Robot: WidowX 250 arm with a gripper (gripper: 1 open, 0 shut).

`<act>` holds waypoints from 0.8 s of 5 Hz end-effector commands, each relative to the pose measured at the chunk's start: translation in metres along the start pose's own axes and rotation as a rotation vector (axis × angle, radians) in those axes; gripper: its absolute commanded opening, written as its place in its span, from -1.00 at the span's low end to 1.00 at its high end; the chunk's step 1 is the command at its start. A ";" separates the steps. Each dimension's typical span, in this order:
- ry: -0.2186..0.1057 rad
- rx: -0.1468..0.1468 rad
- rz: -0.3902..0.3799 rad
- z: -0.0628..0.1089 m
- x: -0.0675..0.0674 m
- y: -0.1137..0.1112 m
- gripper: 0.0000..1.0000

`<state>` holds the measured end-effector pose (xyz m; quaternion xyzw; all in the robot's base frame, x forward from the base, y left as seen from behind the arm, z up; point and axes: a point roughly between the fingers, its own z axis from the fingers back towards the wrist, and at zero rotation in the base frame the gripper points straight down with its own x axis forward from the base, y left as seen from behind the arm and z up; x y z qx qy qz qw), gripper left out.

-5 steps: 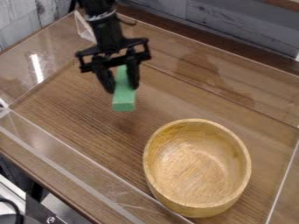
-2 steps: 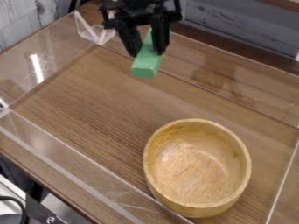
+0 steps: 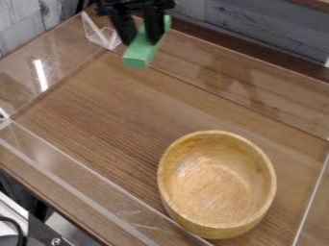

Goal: Put the green block in the brown bowl

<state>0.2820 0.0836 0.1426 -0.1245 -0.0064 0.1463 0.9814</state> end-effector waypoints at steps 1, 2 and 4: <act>-0.072 0.007 -0.021 0.007 0.008 -0.004 -1.00; -0.069 0.010 -0.044 -0.005 0.004 -0.011 -1.00; -0.033 0.012 -0.206 -0.015 -0.025 -0.050 -1.00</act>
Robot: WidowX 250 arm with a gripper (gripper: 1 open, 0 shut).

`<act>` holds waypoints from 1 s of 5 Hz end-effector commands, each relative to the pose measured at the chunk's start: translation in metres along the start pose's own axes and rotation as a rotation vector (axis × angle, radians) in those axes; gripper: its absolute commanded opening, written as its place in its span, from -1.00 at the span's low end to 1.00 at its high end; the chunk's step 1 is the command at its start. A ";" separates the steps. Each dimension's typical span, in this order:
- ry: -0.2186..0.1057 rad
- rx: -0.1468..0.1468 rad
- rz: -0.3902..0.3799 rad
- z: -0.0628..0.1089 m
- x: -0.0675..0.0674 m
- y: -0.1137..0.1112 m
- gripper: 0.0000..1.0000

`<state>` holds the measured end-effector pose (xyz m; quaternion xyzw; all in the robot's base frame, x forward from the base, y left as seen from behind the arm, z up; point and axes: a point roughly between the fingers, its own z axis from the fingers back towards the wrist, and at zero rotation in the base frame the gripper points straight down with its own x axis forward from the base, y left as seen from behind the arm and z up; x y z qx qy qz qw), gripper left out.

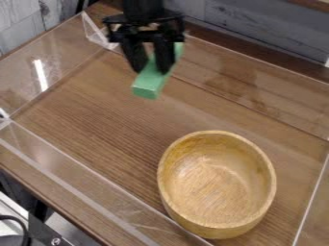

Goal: Put the green block in the brown bowl

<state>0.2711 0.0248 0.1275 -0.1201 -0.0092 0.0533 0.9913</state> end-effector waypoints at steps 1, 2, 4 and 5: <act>-0.025 0.012 -0.131 0.007 -0.018 -0.041 -1.00; -0.009 0.014 -0.221 -0.006 -0.046 -0.087 -1.00; -0.017 0.022 -0.277 -0.035 -0.087 -0.141 -1.00; -0.029 0.026 -0.242 -0.036 -0.093 -0.141 -1.00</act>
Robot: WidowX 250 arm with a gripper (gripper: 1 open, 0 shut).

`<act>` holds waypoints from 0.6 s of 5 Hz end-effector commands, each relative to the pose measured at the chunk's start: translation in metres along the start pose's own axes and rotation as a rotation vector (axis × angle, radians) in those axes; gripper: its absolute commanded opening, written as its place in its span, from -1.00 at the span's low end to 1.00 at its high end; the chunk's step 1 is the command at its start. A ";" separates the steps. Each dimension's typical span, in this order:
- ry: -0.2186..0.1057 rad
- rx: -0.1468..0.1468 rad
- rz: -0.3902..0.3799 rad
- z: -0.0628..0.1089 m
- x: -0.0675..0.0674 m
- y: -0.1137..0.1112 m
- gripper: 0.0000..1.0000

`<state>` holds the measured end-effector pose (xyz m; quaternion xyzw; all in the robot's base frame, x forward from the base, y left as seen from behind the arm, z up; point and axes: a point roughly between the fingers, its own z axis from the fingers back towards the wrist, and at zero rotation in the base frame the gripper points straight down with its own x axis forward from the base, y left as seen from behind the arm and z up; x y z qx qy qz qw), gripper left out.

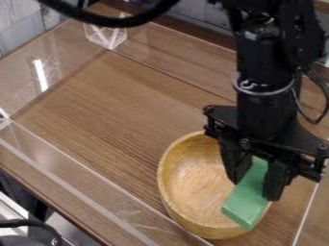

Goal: Put the green block in the brown bowl

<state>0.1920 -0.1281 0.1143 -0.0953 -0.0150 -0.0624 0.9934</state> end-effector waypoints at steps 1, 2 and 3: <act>-0.048 -0.017 0.002 0.013 0.001 -0.003 -1.00; -0.051 -0.020 0.011 0.015 -0.001 -0.002 -1.00; -0.055 -0.023 0.019 0.016 -0.003 -0.001 -1.00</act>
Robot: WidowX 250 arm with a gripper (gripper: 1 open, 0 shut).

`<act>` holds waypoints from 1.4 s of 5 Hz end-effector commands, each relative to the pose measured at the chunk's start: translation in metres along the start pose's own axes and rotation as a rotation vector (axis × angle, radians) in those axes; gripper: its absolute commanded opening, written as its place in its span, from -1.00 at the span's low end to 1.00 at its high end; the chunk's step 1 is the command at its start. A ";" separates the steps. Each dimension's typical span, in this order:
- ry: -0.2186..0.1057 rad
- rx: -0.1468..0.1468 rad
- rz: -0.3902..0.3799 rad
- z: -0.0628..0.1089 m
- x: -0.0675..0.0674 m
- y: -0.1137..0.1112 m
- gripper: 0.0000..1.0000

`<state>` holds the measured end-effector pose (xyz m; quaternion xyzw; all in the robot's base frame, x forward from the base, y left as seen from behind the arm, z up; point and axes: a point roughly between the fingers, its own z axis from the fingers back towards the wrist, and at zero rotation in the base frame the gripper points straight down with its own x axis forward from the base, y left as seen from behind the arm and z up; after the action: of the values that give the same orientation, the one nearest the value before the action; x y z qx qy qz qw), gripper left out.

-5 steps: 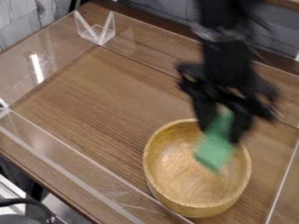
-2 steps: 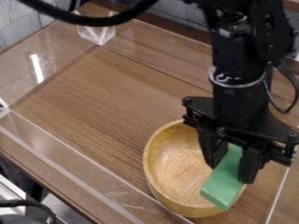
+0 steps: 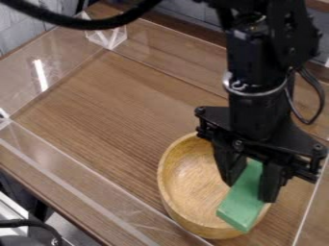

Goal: Put the green block in the brown bowl

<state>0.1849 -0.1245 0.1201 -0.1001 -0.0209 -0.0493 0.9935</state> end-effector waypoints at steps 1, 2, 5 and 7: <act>-0.045 -0.019 0.001 0.011 0.002 -0.001 -1.00; -0.050 -0.023 0.007 0.012 0.000 0.000 -1.00; -0.063 -0.039 0.021 0.018 -0.004 0.005 -1.00; -0.073 -0.051 0.027 0.022 -0.007 0.009 -1.00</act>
<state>0.1745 -0.1108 0.1300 -0.1193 -0.0358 -0.0330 0.9917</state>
